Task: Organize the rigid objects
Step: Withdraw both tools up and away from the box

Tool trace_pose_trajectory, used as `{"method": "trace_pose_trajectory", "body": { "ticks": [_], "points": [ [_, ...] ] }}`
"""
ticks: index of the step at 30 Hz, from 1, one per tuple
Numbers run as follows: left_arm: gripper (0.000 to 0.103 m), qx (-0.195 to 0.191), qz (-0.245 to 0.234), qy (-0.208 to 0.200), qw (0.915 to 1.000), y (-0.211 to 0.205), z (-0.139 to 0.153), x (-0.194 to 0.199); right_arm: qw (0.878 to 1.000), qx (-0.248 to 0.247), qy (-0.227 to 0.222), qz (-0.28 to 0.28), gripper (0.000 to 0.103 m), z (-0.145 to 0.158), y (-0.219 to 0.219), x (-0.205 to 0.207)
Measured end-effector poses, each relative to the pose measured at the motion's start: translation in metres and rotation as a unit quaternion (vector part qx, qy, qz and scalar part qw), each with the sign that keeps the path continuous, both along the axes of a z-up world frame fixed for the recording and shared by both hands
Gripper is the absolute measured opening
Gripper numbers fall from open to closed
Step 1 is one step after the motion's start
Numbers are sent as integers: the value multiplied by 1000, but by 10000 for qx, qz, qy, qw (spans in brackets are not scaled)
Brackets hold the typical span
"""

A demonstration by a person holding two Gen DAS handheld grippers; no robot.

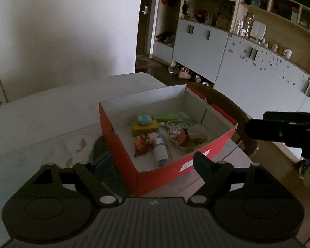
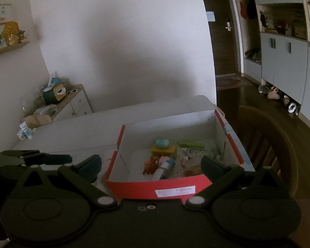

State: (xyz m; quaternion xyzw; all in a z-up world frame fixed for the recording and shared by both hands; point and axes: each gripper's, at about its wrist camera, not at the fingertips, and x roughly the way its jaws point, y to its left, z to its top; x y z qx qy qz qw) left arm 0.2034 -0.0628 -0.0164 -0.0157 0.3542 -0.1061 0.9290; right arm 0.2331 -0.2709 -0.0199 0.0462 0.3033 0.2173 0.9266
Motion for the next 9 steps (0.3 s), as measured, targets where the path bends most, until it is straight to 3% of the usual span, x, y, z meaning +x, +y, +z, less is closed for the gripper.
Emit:
{"method": "trace_pose_trajectory", "body": {
  "ticks": [9],
  "points": [
    [85,21,36,-79,10000,6,2,-11,10000,20,34,-85,103,-1,6,-15]
  ]
}}
